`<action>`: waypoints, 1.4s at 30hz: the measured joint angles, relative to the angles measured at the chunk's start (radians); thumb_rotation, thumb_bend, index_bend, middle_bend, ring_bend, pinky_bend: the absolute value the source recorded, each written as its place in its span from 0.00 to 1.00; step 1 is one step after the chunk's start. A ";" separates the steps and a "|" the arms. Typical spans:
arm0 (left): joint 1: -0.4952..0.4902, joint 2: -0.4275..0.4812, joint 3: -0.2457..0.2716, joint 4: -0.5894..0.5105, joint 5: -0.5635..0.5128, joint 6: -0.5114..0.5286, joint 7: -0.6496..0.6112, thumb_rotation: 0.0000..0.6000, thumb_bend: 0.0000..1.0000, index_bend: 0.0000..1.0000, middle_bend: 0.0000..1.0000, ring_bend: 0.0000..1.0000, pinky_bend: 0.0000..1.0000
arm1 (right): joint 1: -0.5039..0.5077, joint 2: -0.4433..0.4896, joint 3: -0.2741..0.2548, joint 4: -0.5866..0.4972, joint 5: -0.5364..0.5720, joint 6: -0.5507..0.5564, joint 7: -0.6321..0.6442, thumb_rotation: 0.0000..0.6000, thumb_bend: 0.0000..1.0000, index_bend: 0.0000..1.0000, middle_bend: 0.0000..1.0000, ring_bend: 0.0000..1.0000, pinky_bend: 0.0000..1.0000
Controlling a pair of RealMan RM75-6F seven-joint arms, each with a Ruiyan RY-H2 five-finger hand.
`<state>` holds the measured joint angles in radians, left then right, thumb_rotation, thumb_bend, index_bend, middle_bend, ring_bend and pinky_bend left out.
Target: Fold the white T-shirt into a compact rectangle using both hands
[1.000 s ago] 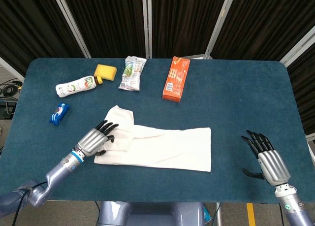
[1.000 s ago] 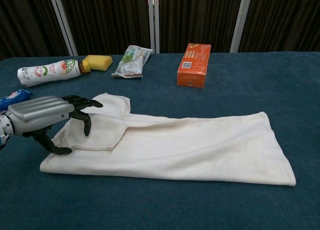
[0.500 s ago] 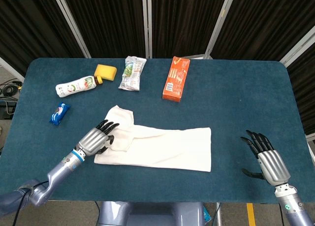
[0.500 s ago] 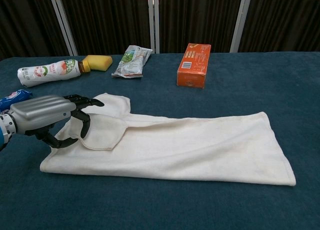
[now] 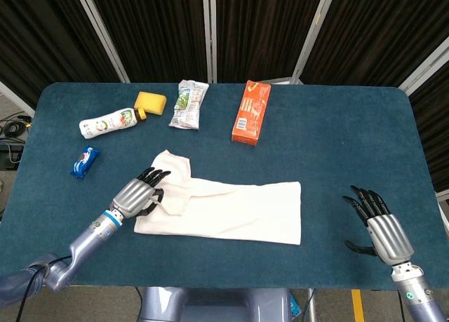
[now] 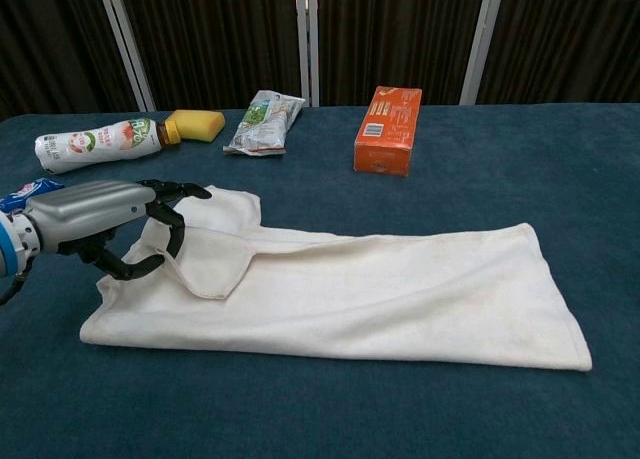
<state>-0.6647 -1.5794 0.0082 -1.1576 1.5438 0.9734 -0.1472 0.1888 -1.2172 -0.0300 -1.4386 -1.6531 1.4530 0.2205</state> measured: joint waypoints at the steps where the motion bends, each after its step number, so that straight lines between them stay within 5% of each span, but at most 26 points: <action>1: -0.005 0.002 -0.017 -0.009 -0.019 -0.007 -0.019 1.00 0.56 0.70 0.00 0.00 0.00 | 0.000 -0.001 0.001 0.001 0.001 -0.001 -0.001 1.00 0.02 0.18 0.00 0.00 0.00; 16: -0.110 -0.009 -0.215 0.017 -0.283 -0.175 -0.067 1.00 0.56 0.70 0.00 0.00 0.00 | 0.004 -0.008 0.015 0.027 0.029 -0.023 0.000 1.00 0.02 0.19 0.00 0.00 0.00; 42: -0.242 -0.235 -0.306 0.433 -0.450 -0.353 -0.043 1.00 0.56 0.64 0.00 0.00 0.00 | 0.010 -0.019 0.039 0.070 0.083 -0.067 0.020 1.00 0.02 0.21 0.00 0.00 0.00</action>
<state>-0.9065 -1.8140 -0.2976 -0.7249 1.0934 0.6201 -0.1907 0.1985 -1.2364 0.0092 -1.3690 -1.5700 1.3856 0.2404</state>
